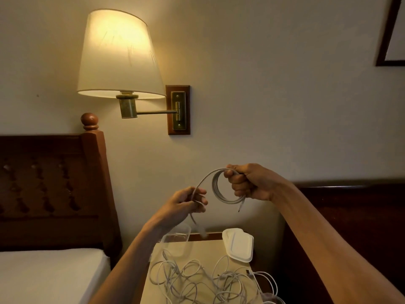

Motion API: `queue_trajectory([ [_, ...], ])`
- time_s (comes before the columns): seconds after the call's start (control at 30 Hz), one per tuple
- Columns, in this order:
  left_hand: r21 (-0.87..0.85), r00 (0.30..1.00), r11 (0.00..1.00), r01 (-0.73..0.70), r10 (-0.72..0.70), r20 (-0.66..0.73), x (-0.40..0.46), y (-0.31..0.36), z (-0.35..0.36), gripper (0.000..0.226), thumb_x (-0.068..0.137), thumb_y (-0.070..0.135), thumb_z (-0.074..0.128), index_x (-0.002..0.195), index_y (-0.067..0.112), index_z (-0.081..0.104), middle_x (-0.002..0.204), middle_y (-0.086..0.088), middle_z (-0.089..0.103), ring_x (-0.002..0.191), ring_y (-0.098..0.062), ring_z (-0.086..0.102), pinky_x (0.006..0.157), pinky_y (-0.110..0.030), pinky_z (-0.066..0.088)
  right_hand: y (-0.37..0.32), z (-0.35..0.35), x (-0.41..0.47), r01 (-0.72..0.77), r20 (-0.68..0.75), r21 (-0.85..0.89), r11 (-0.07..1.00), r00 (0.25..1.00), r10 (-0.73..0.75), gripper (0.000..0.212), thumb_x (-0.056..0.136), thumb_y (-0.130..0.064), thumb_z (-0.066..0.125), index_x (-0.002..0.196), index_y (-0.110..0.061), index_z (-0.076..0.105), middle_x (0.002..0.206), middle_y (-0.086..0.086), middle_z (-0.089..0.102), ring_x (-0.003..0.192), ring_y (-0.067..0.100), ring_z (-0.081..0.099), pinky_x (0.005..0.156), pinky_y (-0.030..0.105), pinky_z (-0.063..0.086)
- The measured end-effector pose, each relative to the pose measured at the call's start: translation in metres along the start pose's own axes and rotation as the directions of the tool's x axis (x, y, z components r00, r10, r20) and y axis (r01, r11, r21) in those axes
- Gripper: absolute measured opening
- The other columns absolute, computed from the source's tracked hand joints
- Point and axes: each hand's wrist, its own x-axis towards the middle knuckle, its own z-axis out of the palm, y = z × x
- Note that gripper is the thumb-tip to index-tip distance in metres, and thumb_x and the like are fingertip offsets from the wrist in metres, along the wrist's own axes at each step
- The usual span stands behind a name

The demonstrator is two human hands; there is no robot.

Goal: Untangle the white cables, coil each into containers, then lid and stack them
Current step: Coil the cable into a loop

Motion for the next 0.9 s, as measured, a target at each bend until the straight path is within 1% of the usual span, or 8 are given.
queue_trajectory([
  [0.07, -0.215, 0.997, 0.976, 0.044, -0.028, 0.075, -0.003, 0.015, 0.004, 0.045, 0.081, -0.01, 0.053, 0.126, -0.001, 0.05, 0.098, -0.016, 0.062, 0.085, -0.028, 0.063, 0.089, -0.042, 0.053, 0.005, 0.002, 0.003, -0.014, 0.019, -0.028, 1.0, 1.0, 0.015, 0.041, 0.108, -0.025, 0.024, 0.075, -0.015, 0.047, 0.051, -0.007, 0.025, 0.042, 0.006, 0.02, 0.043, 0.02, 0.021],
  [0.17, -0.399, 0.99, 0.909, 0.119, -0.08, 0.112, -0.006, 0.037, 0.006, 0.047, 0.086, -0.003, 0.059, 0.132, 0.002, 0.05, 0.106, -0.019, 0.059, 0.069, -0.022, 0.059, 0.067, -0.035, 0.058, 0.005, 0.004, 0.004, -0.005, 0.022, -0.091, 0.996, 1.0, 0.007, 0.041, 0.108, -0.026, 0.025, 0.076, -0.014, 0.048, 0.053, -0.006, 0.027, 0.044, 0.007, 0.021, 0.042, 0.019, 0.027],
  [0.23, -0.327, 0.991, 0.936, 0.133, -0.117, 0.067, -0.01, 0.044, 0.006, 0.046, 0.087, 0.019, 0.068, 0.13, 0.009, 0.055, 0.109, -0.016, 0.058, 0.06, -0.013, 0.049, 0.051, -0.024, 0.048, 0.002, 0.005, 0.004, -0.005, 0.028, -0.121, 0.993, 1.0, 0.008, 0.042, 0.108, -0.026, 0.025, 0.076, -0.013, 0.049, 0.052, -0.006, 0.029, 0.043, 0.007, 0.023, 0.041, 0.019, 0.029],
  [0.33, -0.078, 0.999, 0.996, 0.03, -0.029, 0.019, -0.009, 0.047, 0.011, 0.046, 0.088, 0.044, 0.064, 0.123, 0.014, 0.061, 0.085, -0.002, 0.055, 0.059, -0.009, 0.04, 0.048, -0.022, 0.037, 0.0, 0.011, 0.005, -0.004, 0.096, -0.167, 0.986, 0.995, 0.021, 0.042, 0.108, -0.027, 0.024, 0.076, -0.014, 0.048, 0.052, -0.007, 0.03, 0.043, 0.007, 0.022, 0.042, 0.019, 0.025],
  [0.4, -0.015, 0.999, 0.999, -0.03, 0.03, 0.034, -0.01, 0.049, 0.016, 0.042, 0.094, 0.047, 0.052, 0.109, 0.011, 0.068, 0.075, -0.003, 0.048, 0.058, -0.011, 0.034, 0.049, -0.024, 0.03, 0.0, 0.014, 0.006, -0.005, 0.163, -0.159, 0.987, 0.986, 0.032, 0.043, 0.108, -0.027, 0.023, 0.074, -0.015, 0.047, 0.051, -0.007, 0.03, 0.043, 0.007, 0.021, 0.043, 0.02, 0.021],
  [0.5, -0.213, 0.997, 0.977, 0.015, 0.002, 0.075, -0.013, 0.052, 0.021, 0.047, 0.09, 0.052, 0.047, 0.097, 0.01, 0.066, 0.073, -0.002, 0.046, 0.056, -0.013, 0.019, 0.047, -0.024, 0.018, -0.003, 0.017, 0.005, -0.007, 0.211, -0.13, 0.991, 0.977, 0.035, 0.043, 0.107, -0.028, 0.023, 0.073, -0.015, 0.047, 0.051, -0.008, 0.03, 0.044, 0.007, 0.017, 0.042, 0.019, 0.023],
  [0.73, -0.135, 0.994, 0.985, 0.108, -0.103, 0.042, -0.015, 0.062, 0.024, 0.038, 0.1, 0.047, 0.038, 0.073, 0.02, 0.044, 0.065, 0.003, 0.042, 0.048, -0.006, 0.024, 0.041, -0.017, 0.025, -0.001, 0.02, 0.005, 0.059, 0.153, -0.23, 0.972, 0.988, -0.023, 0.041, 0.107, -0.029, 0.027, 0.077, -0.013, 0.05, 0.054, -0.006, 0.03, 0.047, 0.009, 0.021, 0.045, 0.02, 0.025],
  [0.9, 0.059, 0.974, 0.997, -0.047, 0.059, -0.22, -0.013, 0.06, 0.036, 0.043, 0.101, 0.045, 0.035, 0.065, 0.023, 0.039, 0.057, 0.006, 0.028, 0.049, -0.008, 0.02, 0.045, -0.025, 0.017, 0.002, 0.031, 0.004, 0.168, 0.045, -0.337, 0.927, 0.986, -0.162, 0.04, 0.107, -0.028, 0.031, 0.086, -0.008, 0.058, 0.058, -0.001, 0.046, 0.05, 0.011, 0.043, 0.052, 0.019, 0.043],
])
